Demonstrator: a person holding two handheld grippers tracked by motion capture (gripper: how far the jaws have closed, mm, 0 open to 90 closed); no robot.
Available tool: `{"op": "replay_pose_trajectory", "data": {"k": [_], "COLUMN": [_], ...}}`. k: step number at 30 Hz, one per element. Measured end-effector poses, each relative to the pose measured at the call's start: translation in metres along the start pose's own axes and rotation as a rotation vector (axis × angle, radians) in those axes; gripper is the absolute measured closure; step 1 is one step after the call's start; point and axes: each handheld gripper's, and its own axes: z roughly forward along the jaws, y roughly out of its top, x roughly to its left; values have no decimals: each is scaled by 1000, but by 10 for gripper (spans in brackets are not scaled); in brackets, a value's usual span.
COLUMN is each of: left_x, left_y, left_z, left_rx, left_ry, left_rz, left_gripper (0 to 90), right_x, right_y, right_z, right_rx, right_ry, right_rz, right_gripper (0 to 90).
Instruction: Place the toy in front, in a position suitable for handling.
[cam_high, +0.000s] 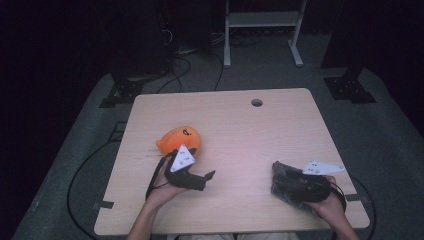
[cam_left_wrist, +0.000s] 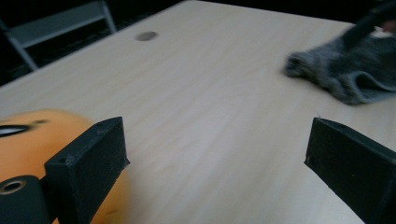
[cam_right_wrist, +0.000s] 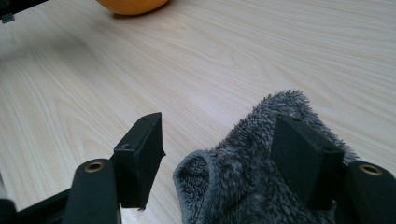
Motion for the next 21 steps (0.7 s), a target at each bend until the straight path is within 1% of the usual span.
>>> {"op": "replay_pose_trajectory", "data": {"k": [1, 2, 3, 5, 7, 11, 12, 13, 16, 17, 19, 21], "left_x": [7, 20, 20, 32, 41, 55, 61, 61, 70, 73, 78, 84], "left_y": [0, -1, -1, -3, -4, -9, -12, -12, -14, -15, -18, -21], "left_z": [-3, -9, -9, -15, -19, -23, -24, -24, -22, -21, -18, -14], "left_rx": [-3, -8, -8, -19, -14, 12, 21, 21, 42, 43, 40, 54], "left_ry": [20, 51, 51, 74, 102, 137, 152, 152, 181, 189, 197, 206], "left_rz": [-12, -33, -33, -50, -55, -59, -61, -61, -77, -70, -79, -96], "left_gripper": [47, 47, 47, 47, 46, 35, 35, 35, 35, 35, 36, 48], "right_x": [0, 1, 1, 2, 2, 3, 4, 4, 4, 4, 4, 4], "right_y": [0, 1, 1, 1, 2, 3, 3, 3, 3, 3, 3, 3], "right_z": [0, 1, 1, 1, 2, 2, 2, 2, 2, 2, 2, 1], "right_rx": [1, 2, 2, 3, 3, 2, 2, 2, 4, 4, 3, 3], "right_ry": [2, 4, 4, 5, 4, 3, 3, 3, 5, 5, 5, 6], "right_rz": [1, -3, -3, -4, -4, -11, -13, -13, -14, -16, -16, -16], "right_gripper": [329, 329, 329, 329, 329, 329, 329, 329, 329, 329, 329, 330]}}
